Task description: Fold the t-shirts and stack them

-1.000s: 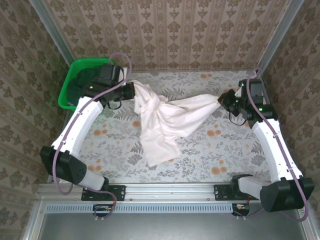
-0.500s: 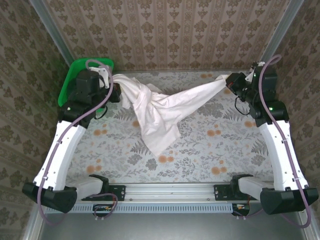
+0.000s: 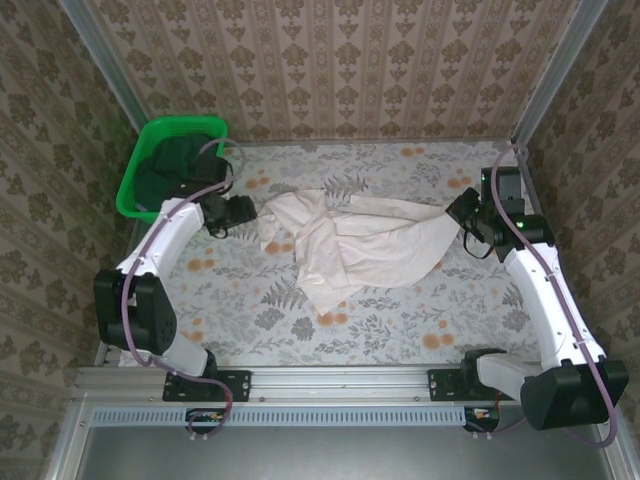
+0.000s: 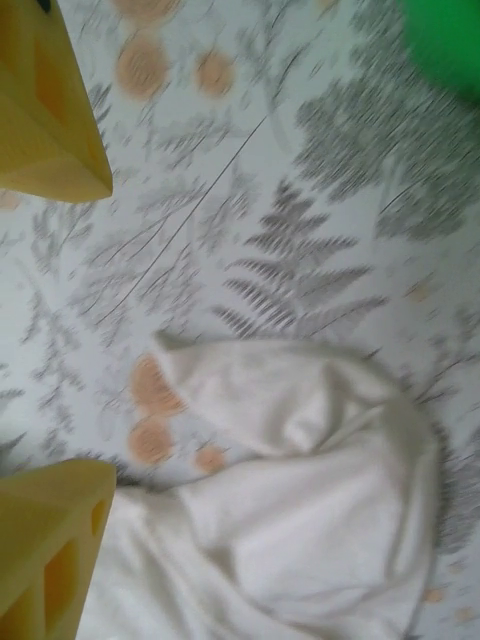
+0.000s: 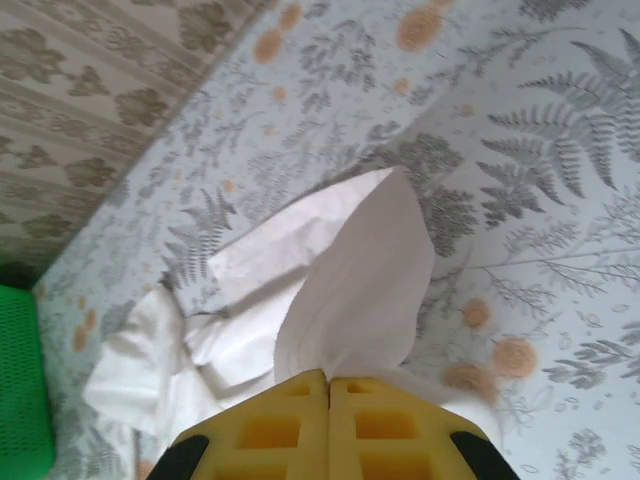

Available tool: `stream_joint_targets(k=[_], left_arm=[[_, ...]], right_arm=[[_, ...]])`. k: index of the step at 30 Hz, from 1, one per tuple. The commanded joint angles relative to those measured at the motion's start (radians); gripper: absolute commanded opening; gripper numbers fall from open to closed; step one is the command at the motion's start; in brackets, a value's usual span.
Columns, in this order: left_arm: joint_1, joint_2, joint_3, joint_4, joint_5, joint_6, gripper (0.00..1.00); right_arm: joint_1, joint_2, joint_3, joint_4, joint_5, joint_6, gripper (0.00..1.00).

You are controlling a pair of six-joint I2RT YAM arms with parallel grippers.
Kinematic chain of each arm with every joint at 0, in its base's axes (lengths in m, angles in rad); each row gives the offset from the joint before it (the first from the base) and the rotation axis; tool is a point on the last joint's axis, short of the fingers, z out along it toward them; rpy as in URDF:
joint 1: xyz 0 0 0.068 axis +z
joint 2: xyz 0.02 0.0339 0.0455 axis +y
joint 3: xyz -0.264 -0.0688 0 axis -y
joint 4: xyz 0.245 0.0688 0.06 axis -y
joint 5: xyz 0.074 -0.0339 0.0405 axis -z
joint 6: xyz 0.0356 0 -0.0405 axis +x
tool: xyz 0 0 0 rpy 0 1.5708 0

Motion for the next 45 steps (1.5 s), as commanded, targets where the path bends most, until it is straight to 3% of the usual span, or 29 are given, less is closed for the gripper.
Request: stream_joint_targets(k=[1, 4, 7, 14, 19, 24, 29, 31, 33, 35, 40, 45], left_arm=[[-0.124, 0.012, 0.002, -0.004, 0.147, 0.014, 0.76], [-0.239, 0.106, 0.035, -0.031, 0.187, 0.036, 0.76], [-0.290, 0.203, 0.068, -0.046, 0.207, 0.022, 0.74], [-0.289, 0.360, 0.146, -0.058, 0.136, 0.025, 0.69], [-0.280, 0.426, 0.184, -0.013, 0.189, 0.022, 0.64], [-0.277, 0.468, 0.203, 0.009, 0.213, 0.015, 0.46], [-0.267, 0.475, 0.179, 0.006, 0.180, 0.026, 0.41], [-0.258, 0.472, 0.169, 0.006, 0.181, 0.032, 0.42], [-0.254, 0.463, 0.168, -0.006, 0.165, 0.041, 0.55], [-0.253, 0.446, 0.167, -0.018, 0.138, 0.053, 0.58], [-0.246, 0.411, 0.150, -0.022, 0.081, 0.048, 0.58], [-0.239, 0.458, 0.171, 0.003, 0.148, 0.032, 0.48]], right_arm=[[-0.005, -0.046, -0.026, -0.012, 0.050, -0.008, 0.00], [-0.005, -0.048, -0.042, -0.004, 0.044, -0.007, 0.00], [-0.005, -0.049, -0.053, -0.001, 0.037, -0.007, 0.00], [-0.005, -0.057, -0.058, -0.002, 0.024, -0.022, 0.00], [-0.004, -0.065, -0.053, -0.003, 0.015, -0.035, 0.00], [-0.012, -0.080, -0.058, -0.012, 0.020, -0.045, 0.00], [-0.026, -0.090, -0.057, -0.018, 0.018, -0.050, 0.00], [-0.031, -0.095, -0.057, -0.020, 0.016, -0.051, 0.00], [-0.036, -0.095, -0.053, -0.022, 0.015, -0.056, 0.00], [-0.037, -0.096, -0.053, -0.025, 0.014, -0.057, 0.00], [-0.040, -0.096, -0.053, -0.023, 0.009, -0.055, 0.00], [-0.042, -0.091, -0.045, -0.025, 0.007, -0.057, 0.00]])
